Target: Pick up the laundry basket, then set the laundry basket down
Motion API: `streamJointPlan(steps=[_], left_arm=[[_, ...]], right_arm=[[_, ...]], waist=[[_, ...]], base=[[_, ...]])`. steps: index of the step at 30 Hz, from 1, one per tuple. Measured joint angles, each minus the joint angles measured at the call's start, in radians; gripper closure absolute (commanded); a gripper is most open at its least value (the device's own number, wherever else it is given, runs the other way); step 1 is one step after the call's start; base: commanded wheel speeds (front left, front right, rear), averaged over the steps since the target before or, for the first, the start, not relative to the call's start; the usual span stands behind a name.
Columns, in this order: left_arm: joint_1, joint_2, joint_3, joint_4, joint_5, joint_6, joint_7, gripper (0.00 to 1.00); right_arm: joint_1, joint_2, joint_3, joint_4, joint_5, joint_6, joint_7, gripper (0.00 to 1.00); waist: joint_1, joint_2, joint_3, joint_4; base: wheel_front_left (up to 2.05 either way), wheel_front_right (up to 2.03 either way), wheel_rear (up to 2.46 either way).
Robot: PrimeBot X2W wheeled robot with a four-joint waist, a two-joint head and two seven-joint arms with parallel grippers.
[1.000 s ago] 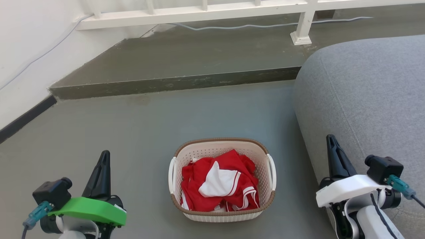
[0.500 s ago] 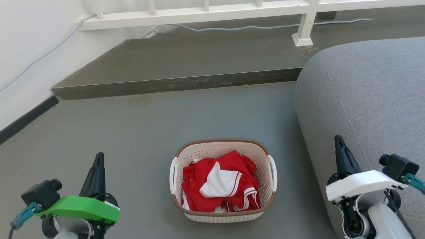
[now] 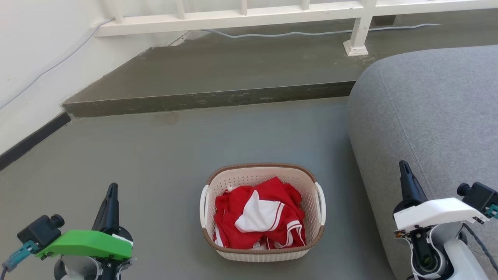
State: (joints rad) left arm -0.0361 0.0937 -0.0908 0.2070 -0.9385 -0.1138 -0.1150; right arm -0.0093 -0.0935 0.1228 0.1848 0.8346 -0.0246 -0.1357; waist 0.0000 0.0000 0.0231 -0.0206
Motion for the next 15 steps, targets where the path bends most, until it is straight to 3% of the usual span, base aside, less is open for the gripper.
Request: streamJointPlan(steps=[15], left_arm=[[-0.001,-0.010,0.033,0.012,-0.151,0.000,0.050,1.00]], right_arm=[[-0.003,0.001,-0.046,0.018,0.183,0.033,0.044,1.00]], waist=[[0.0000,0.0000,-0.005,0.005]], base=[[0.00,0.00,0.00]])
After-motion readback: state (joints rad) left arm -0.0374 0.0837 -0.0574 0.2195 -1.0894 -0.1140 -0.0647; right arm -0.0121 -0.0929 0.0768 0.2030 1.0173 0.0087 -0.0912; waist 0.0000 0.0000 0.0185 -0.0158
